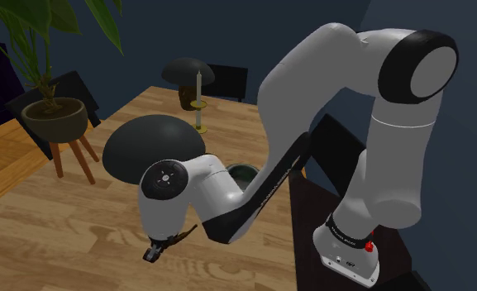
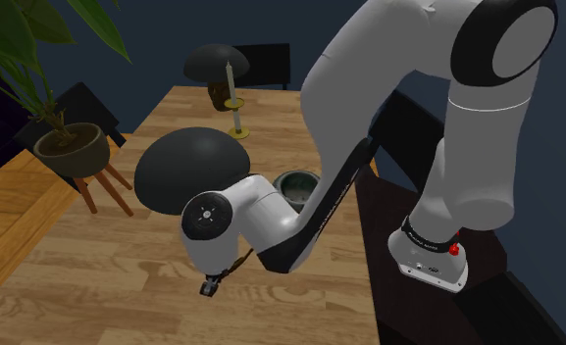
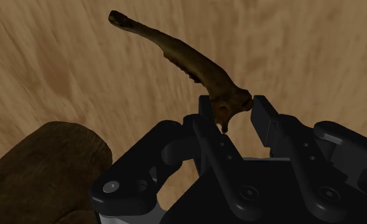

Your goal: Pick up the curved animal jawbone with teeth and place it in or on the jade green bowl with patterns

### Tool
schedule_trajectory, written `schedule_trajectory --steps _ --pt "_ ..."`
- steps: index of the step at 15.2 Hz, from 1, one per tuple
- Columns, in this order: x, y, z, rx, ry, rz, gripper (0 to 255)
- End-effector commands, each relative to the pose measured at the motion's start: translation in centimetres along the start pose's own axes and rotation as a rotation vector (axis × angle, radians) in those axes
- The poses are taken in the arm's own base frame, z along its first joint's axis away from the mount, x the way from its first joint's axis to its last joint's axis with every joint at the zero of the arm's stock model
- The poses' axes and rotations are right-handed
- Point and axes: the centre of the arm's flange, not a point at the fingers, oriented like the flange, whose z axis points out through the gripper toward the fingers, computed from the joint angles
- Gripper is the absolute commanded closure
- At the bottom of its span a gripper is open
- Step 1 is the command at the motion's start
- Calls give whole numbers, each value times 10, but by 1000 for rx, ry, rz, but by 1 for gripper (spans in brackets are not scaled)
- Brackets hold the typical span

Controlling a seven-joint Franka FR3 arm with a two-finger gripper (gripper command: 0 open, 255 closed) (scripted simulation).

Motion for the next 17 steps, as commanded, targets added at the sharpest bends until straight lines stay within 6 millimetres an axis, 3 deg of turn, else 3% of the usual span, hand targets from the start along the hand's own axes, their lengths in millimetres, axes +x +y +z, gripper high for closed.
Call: schedule_trajectory --steps 1,17 --pt "2 1 -11 0 0 0 255" --pt "18 13 -93 0 0 0 255"
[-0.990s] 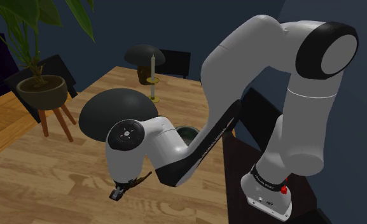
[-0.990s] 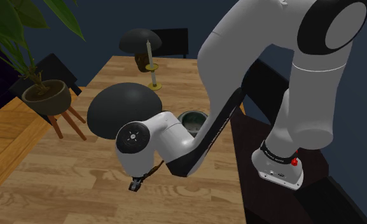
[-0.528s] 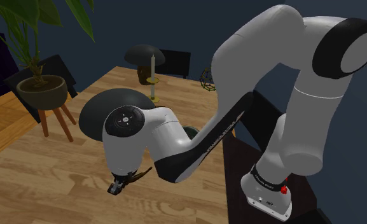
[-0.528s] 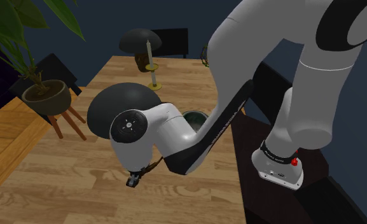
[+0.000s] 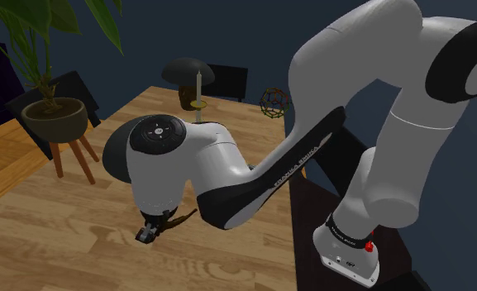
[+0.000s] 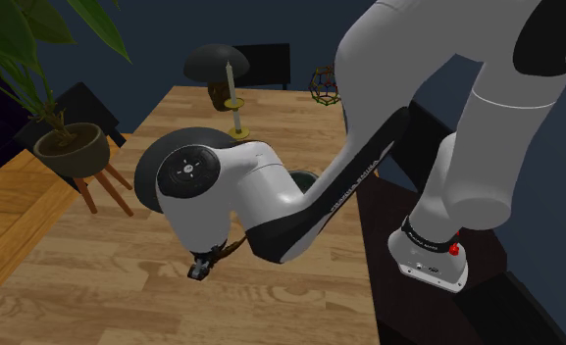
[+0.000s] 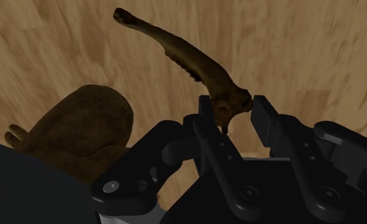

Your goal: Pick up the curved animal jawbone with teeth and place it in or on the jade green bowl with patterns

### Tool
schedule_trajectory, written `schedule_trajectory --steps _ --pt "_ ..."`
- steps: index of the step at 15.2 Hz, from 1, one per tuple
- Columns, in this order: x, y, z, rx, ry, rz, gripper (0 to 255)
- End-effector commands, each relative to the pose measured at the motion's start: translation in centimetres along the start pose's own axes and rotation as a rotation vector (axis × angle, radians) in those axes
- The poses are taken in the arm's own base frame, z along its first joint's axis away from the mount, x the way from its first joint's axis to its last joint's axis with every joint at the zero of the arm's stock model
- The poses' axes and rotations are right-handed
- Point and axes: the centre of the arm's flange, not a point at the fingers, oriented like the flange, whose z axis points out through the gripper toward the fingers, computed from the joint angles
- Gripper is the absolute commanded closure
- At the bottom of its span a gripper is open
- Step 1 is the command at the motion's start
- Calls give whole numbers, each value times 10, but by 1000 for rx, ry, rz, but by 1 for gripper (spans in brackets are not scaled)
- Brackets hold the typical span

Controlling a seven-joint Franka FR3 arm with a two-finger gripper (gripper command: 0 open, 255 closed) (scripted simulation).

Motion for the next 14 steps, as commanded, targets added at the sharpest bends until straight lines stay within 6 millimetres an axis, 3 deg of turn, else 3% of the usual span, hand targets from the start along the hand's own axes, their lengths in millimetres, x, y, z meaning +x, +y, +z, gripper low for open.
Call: schedule_trajectory --steps 1,7,14 --pt "1 2 -12 0 0 0 255" --pt "6 6 -38 0 0 0 255" --pt "-35 88 -32 0 0 0 255"
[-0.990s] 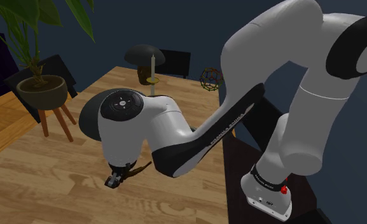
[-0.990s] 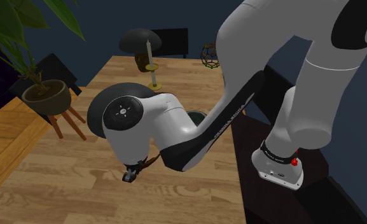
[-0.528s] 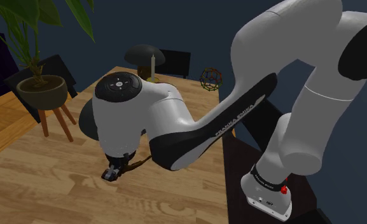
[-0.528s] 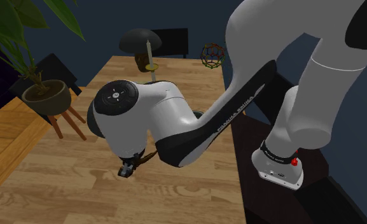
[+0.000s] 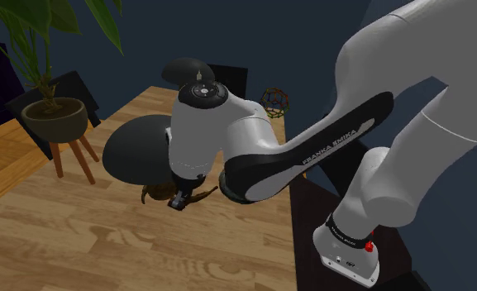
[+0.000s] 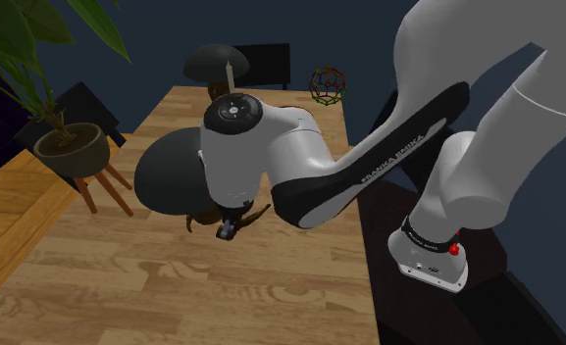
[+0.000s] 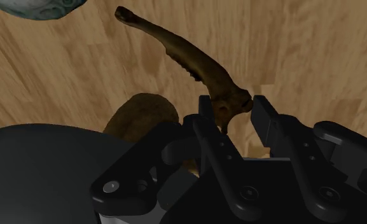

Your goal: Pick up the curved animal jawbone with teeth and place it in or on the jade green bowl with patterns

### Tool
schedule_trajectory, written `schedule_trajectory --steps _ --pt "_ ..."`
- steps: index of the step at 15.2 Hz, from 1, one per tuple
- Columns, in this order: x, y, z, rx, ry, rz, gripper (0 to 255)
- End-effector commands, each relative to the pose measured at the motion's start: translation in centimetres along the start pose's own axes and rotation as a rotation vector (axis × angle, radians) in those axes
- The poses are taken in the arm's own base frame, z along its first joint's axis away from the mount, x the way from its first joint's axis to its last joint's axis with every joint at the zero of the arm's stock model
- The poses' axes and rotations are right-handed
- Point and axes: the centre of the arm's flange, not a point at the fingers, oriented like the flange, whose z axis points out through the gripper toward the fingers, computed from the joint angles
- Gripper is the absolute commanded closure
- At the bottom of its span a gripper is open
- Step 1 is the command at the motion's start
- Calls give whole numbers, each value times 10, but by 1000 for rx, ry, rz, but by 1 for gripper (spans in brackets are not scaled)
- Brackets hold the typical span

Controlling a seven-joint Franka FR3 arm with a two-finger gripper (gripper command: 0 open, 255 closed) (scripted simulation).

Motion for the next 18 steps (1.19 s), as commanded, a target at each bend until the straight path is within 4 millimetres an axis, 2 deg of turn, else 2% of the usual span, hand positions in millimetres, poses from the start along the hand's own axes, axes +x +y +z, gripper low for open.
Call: schedule_trajectory --steps 1,13,14,18 --pt "-14 25 2 1 1 0 255" --pt "-86 166 13 1 1 0 255" --pt "-94 183 14 1 1 0 255" --pt "-98 180 35 1 1 0 255"
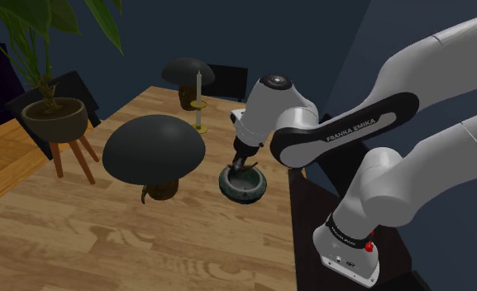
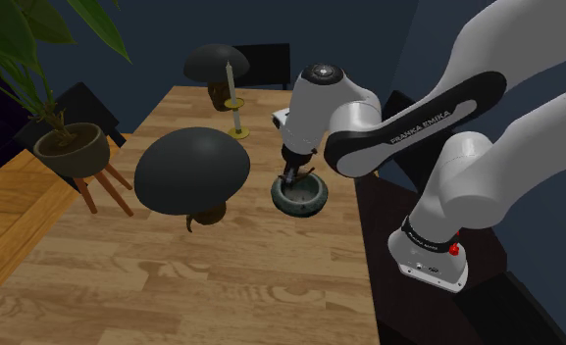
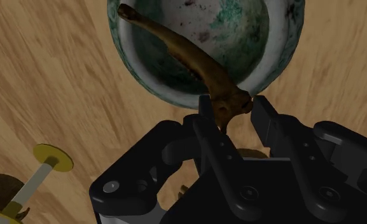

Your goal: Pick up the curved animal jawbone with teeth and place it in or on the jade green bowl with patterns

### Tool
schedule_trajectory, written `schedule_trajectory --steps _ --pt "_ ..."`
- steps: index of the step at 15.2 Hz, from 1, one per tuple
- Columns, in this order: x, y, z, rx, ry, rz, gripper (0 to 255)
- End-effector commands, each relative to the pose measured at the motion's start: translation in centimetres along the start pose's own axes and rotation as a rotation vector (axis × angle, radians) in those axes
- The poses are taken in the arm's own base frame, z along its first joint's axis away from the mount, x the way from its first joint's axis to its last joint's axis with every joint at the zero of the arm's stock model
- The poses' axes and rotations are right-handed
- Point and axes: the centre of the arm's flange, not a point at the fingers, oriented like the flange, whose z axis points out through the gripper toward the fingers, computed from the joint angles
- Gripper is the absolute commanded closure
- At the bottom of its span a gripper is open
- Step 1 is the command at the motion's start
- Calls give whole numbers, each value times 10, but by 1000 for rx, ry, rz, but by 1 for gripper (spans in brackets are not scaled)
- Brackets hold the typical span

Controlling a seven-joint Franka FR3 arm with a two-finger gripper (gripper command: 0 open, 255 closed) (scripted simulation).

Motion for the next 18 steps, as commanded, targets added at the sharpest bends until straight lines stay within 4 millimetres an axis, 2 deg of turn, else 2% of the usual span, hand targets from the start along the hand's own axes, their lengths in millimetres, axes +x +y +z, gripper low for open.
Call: schedule_trajectory --steps 1,8,15,16,18 --pt "-3 -1 10 0 1 0 255" --pt "-10 -6 45 0 1 0 255" --pt "-10 -6 45 0 1 0 255" --pt "-10 -6 45 0 1 0 0" --pt "-10 -6 45 0 1 0 0"
